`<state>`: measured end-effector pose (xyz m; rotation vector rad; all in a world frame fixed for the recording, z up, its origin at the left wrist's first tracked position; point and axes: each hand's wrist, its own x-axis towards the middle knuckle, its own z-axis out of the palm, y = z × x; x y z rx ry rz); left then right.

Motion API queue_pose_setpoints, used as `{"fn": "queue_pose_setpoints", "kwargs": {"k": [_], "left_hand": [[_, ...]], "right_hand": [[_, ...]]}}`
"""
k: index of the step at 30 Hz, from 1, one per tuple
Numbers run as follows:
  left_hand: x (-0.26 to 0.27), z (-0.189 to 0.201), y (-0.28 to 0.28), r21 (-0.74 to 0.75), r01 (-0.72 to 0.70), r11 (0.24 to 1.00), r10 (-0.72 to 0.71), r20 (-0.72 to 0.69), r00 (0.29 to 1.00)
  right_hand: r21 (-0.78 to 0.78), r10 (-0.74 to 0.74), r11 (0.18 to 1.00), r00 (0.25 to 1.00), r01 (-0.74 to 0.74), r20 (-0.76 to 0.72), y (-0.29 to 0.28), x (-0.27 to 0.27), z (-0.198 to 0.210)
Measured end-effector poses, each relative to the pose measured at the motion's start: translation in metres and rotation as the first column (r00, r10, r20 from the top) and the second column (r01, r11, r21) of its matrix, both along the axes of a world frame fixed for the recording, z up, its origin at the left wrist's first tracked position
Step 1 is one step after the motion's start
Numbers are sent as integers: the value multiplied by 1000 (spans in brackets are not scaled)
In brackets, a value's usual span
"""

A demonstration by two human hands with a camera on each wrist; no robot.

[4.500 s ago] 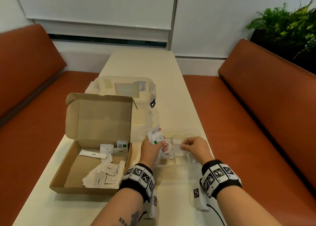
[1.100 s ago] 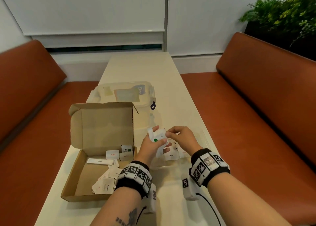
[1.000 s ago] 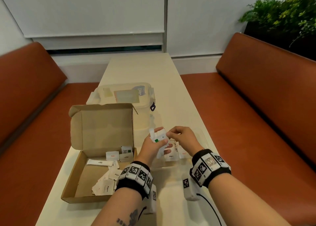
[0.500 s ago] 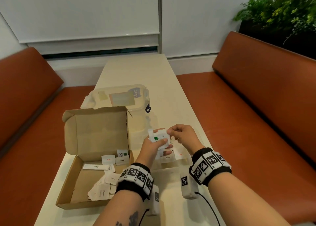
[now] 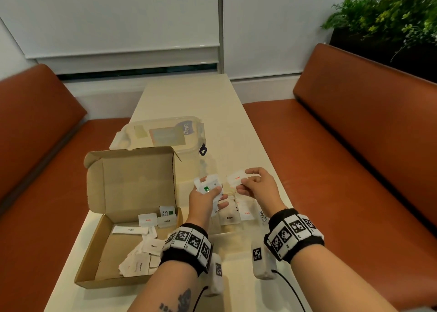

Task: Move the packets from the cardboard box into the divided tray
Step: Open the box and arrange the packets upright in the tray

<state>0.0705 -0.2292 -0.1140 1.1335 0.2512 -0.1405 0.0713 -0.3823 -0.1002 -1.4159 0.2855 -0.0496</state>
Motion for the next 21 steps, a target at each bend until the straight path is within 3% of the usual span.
{"fn": "queue_pose_setpoints", "kwargs": {"k": [8, 10, 14, 21], "left_hand": [[-1, 0, -8, 128, 44, 991, -46, 10, 999], [-1, -1, -8, 166, 71, 984, -73, 6, 997], [-2, -2, -11, 221, 140, 965, -145, 10, 989], [-2, -8, -5, 131, -9, 991, 10, -10, 1000]], "right_hand": [[-8, 77, 997, 997, -77, -22, 4, -15, -15], [-117, 107, 987, 994, -108, -22, 2, -15, -13], [-454, 215, 868, 976, -202, -22, -5, -8, -2], [-691, 204, 677, 967, -252, -154, -27, -4, -3]]}}
